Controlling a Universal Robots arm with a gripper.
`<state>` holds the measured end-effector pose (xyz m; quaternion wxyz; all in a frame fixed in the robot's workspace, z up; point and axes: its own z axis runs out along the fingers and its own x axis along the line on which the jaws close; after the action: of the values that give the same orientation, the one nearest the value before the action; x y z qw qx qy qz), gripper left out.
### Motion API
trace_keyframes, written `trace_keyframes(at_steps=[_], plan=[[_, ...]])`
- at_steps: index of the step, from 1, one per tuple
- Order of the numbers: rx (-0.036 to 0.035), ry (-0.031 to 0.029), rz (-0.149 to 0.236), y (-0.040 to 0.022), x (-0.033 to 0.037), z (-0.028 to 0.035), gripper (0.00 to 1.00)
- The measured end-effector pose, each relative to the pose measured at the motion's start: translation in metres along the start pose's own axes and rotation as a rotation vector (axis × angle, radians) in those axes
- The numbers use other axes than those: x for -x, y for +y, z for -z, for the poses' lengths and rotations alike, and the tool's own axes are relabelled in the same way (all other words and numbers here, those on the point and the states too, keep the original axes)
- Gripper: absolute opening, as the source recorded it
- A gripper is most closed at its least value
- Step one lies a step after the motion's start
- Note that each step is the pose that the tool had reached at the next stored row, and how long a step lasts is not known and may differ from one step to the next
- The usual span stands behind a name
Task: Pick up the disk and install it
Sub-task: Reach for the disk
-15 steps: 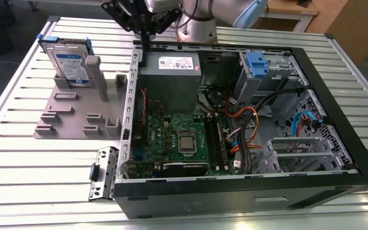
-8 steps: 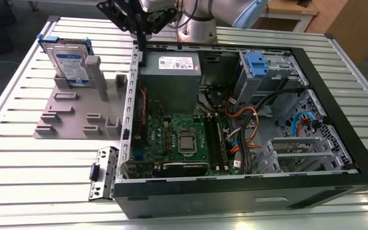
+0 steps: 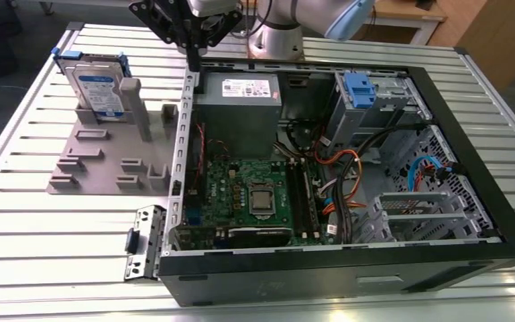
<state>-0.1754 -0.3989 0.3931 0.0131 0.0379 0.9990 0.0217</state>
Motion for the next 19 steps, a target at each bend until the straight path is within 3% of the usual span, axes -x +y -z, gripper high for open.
trace_keyframes(at_steps=[19], plan=[[0.0000,0.0000,0.000,-0.0011,-0.0148,0.0003,0.10]])
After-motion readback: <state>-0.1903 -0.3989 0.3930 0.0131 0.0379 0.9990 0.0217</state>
